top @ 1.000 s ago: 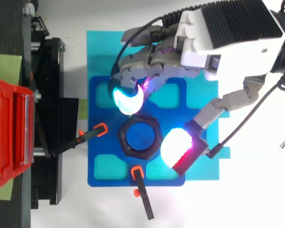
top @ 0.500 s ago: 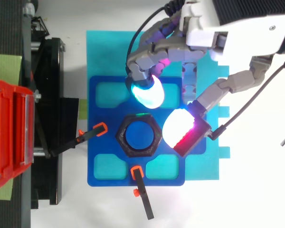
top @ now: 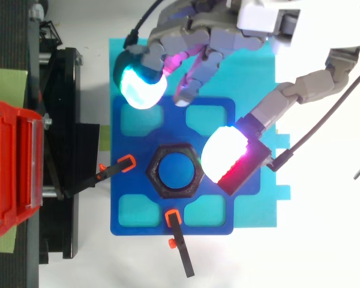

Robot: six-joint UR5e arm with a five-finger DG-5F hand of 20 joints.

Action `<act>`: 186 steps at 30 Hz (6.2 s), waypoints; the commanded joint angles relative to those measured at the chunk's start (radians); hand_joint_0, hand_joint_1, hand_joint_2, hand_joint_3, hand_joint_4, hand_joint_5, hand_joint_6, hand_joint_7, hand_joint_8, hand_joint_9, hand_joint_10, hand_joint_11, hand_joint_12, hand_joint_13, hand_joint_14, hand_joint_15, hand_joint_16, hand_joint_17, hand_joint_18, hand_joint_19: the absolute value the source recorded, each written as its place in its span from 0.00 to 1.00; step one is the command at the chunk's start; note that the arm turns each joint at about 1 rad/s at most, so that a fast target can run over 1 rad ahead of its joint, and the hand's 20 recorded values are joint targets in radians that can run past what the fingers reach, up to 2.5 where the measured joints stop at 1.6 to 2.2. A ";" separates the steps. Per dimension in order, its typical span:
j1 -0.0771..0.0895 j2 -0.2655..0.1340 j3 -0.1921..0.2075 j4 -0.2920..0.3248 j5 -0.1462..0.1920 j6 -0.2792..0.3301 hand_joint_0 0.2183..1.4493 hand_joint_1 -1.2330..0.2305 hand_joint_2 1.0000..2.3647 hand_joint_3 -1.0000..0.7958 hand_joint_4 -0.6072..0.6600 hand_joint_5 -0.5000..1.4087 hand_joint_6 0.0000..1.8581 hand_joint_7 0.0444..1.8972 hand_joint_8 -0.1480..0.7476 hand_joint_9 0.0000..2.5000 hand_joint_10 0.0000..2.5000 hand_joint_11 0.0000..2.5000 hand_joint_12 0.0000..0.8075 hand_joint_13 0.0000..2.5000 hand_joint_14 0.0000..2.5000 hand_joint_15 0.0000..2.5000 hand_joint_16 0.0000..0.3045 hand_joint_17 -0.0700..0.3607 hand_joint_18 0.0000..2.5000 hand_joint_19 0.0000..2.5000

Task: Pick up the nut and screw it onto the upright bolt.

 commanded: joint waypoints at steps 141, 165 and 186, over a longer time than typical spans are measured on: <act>0.057 -0.009 -0.131 0.158 0.048 0.035 0.16 0.51 0.00 0.28 0.57 0.15 0.27 0.29 0.42 0.09 0.00 0.00 0.46 0.00 0.00 0.00 0.19 0.46 0.00 0.00; 0.068 -0.009 -0.131 0.145 0.054 0.035 0.16 0.53 0.00 0.28 0.63 0.18 0.27 0.39 0.46 0.14 0.00 0.00 0.47 0.00 0.00 0.00 0.18 0.45 0.00 0.00; 0.025 -0.008 -0.131 0.132 0.023 0.032 0.22 0.53 0.00 0.28 0.61 0.30 0.27 0.63 0.41 0.48 0.00 0.00 0.37 0.24 0.00 0.00 0.11 0.34 0.10 0.00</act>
